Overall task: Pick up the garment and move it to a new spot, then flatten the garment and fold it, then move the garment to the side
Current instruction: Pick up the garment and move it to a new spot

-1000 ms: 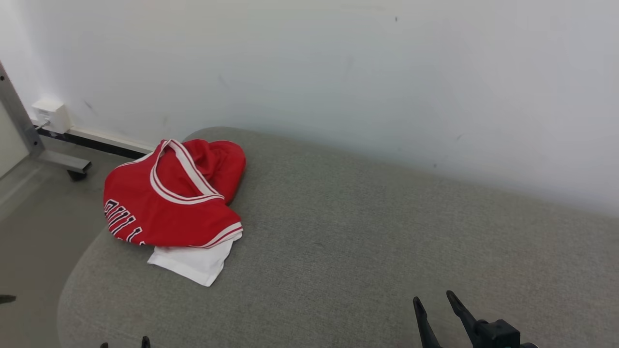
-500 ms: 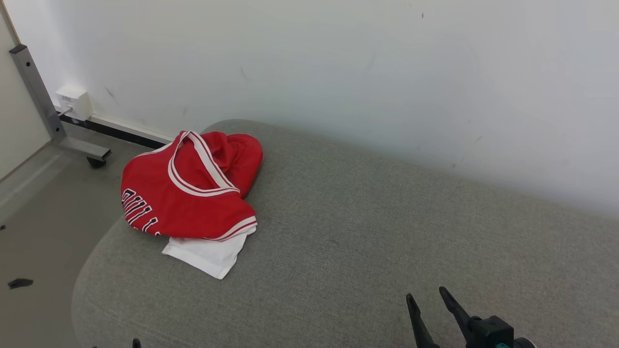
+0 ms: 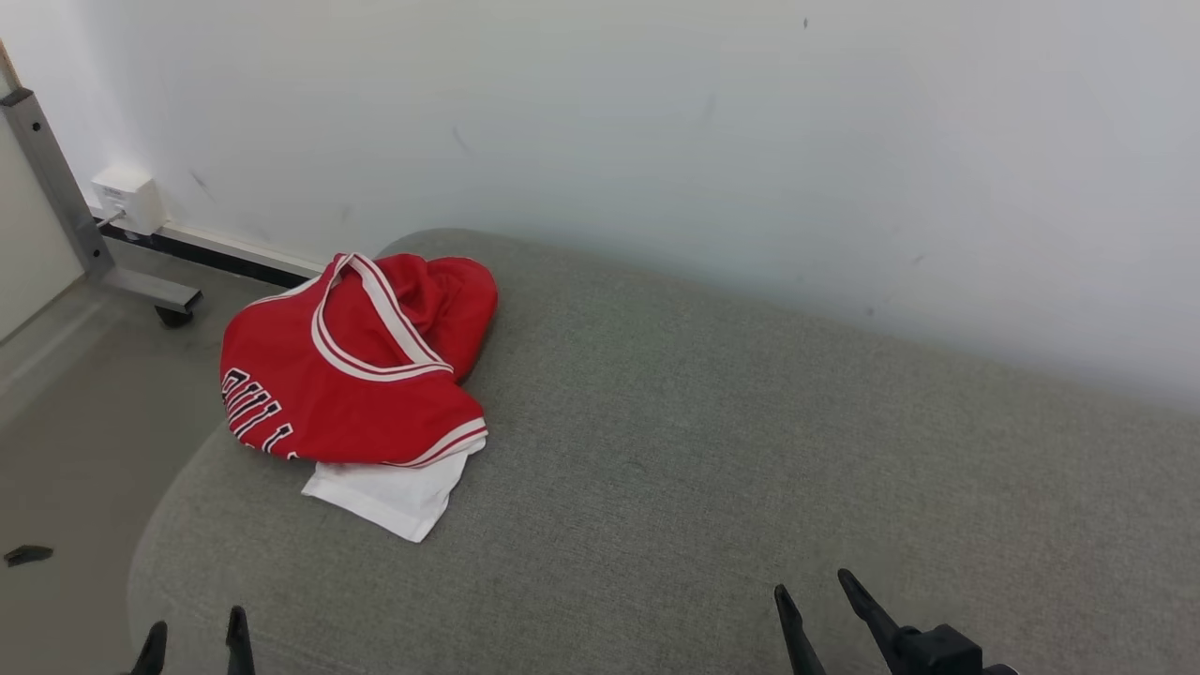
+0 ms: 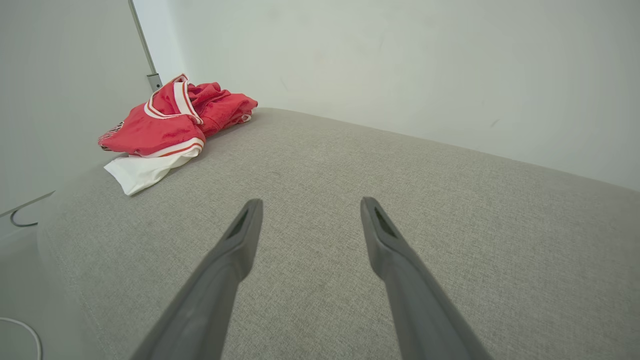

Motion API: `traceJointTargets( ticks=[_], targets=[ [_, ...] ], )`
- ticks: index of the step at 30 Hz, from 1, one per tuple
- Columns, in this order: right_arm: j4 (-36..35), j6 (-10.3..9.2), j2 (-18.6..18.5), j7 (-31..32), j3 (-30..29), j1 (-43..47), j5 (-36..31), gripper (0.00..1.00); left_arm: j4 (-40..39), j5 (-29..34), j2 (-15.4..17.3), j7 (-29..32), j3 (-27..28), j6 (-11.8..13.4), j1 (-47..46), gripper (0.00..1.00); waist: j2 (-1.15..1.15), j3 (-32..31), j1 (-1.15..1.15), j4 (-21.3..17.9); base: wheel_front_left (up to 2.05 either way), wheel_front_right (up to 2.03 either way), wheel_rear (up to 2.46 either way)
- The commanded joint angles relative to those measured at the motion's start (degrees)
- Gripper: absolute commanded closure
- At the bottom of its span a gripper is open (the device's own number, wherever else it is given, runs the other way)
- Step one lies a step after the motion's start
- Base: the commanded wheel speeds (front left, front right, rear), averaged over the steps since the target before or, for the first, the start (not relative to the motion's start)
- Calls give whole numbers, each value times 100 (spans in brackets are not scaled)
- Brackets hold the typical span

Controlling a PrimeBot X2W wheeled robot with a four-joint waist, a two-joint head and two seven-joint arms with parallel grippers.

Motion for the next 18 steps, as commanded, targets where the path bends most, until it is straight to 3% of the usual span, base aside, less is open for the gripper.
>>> traceJointTargets(
  ticks=[1,8,12,18],
  targets=[
    [-2,-12,-12,-3,27,-2,-37,0,94,-80,35,81,36,-33,-195,0,0,164,0,-144,0,0,0],
    [-193,-12,-12,101,231,-317,-366,0,783,-901,215,676,476,-162,-1532,0,0,1028,0,-663,0,0,0],
    [-452,-12,-127,228,329,-624,-525,0,1158,-1478,558,1139,825,-315,-2512,0,0,1744,0,-1016,0,0,0],
    [-920,-12,-297,330,327,-811,-599,0,1578,-2521,923,2490,1364,-134,-3790,0,0,2635,0,-1259,0,0,0]
  ],
)
